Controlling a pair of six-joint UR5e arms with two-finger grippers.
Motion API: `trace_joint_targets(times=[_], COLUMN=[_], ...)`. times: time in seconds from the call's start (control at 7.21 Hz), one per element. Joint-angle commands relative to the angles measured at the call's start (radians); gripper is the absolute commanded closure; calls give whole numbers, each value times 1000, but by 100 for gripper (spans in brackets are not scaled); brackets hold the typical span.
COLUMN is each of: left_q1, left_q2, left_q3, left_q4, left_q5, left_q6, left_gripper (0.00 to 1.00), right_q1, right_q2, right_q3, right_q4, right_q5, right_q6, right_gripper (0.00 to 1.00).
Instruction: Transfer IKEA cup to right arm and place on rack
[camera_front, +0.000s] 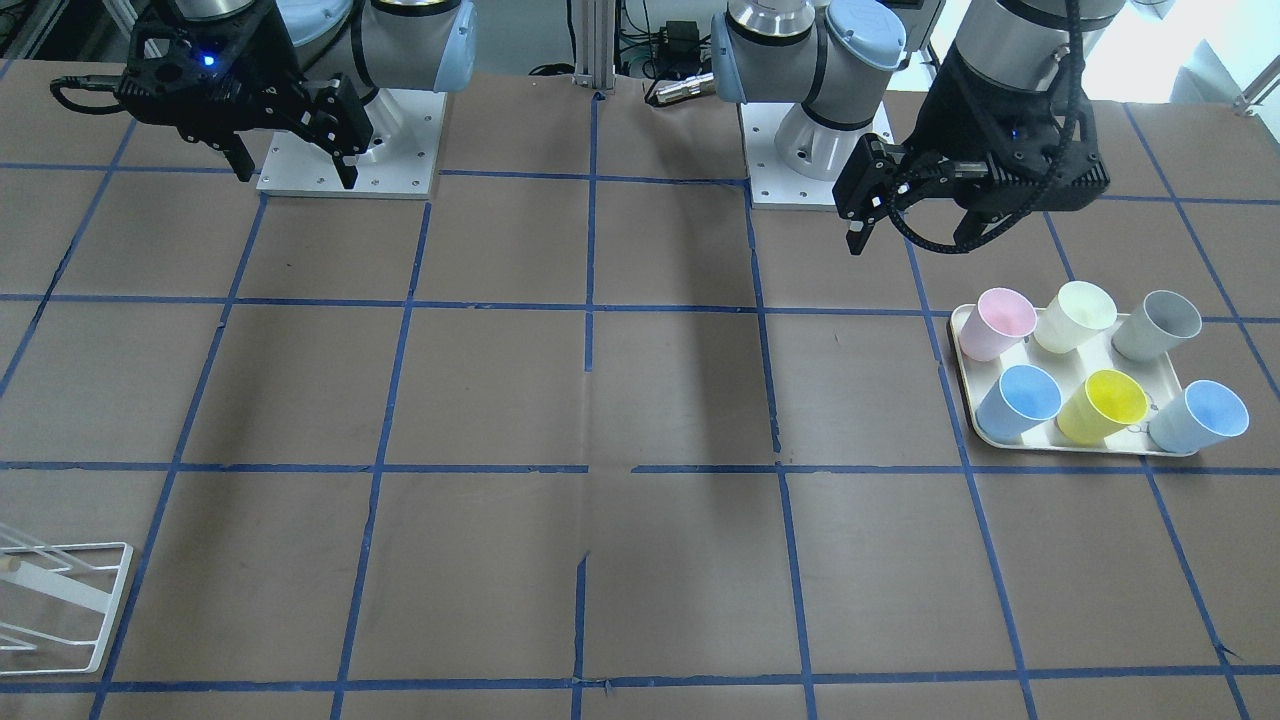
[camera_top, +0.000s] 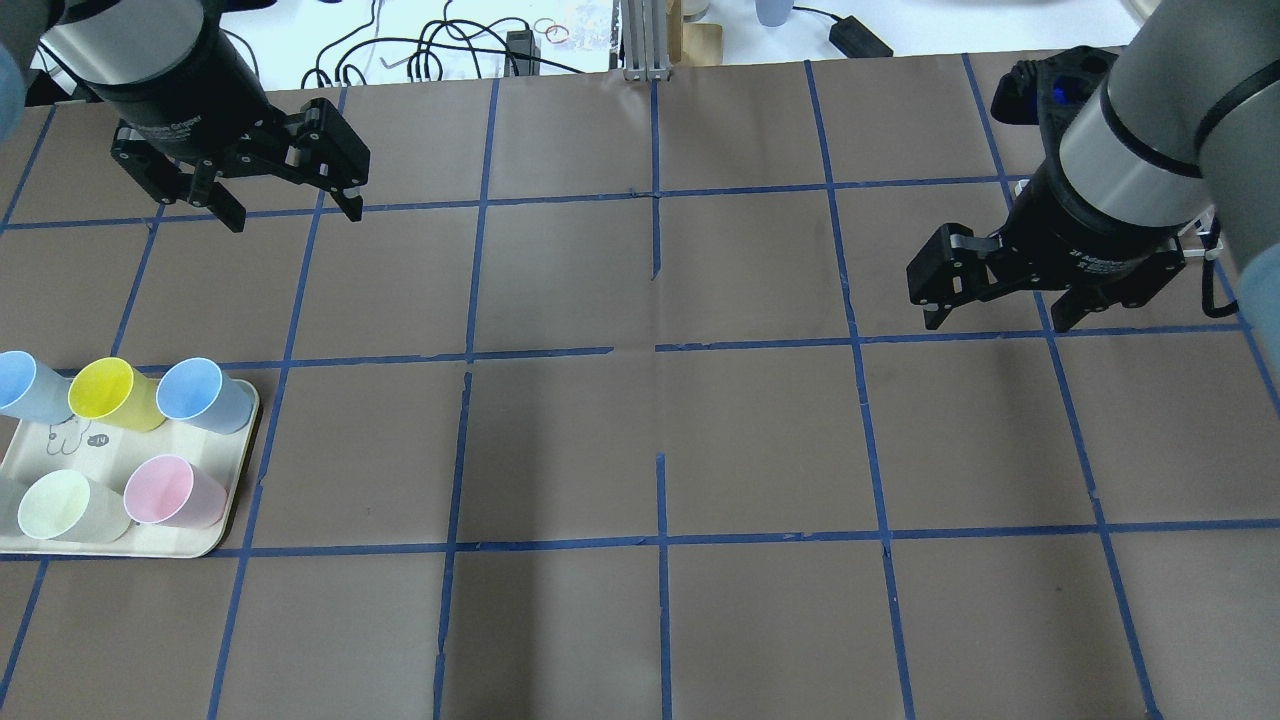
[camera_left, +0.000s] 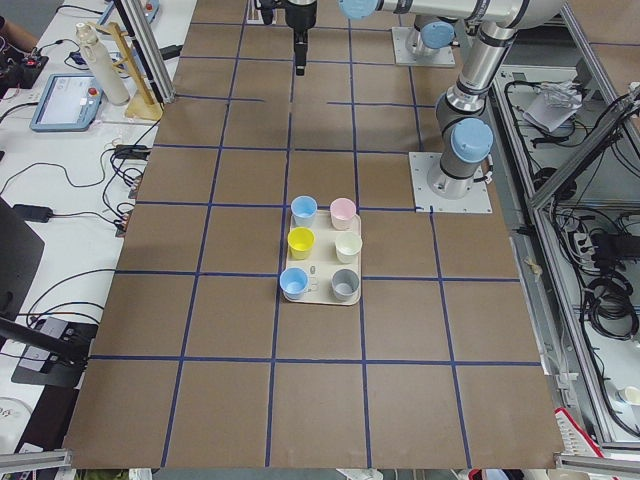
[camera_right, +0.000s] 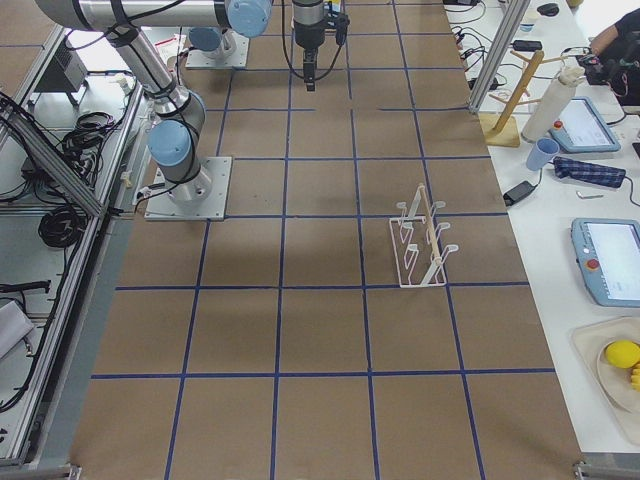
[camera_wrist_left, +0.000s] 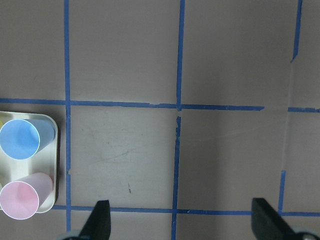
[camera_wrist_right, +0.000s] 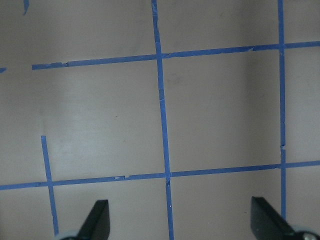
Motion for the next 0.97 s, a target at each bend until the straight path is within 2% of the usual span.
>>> trace_joint_targets(times=[0.0, 0.14, 0.28, 0.42, 0.83], left_q1=[11, 44, 133, 257, 643], left_q2=[8, 17, 24, 25, -25], left_q3=[-8, -21, -26, -40, -90], left_q4=[-8, -14, -18, -21, 9], left_q5=[7, 17, 18, 14, 1], left_q6=[18, 122, 232, 324, 801], left_gripper=[0, 0, 0, 0, 0], right_q1=[0, 0, 0, 0, 0], right_q2=[1, 1, 1, 1, -3], right_q3=[1, 3, 3, 4, 6], right_q4=[-1, 0, 0, 2, 2], right_q5=[-2, -2, -2, -2, -2], right_q6=[1, 1, 2, 4, 4], right_gripper=[0, 0, 0, 0, 0])
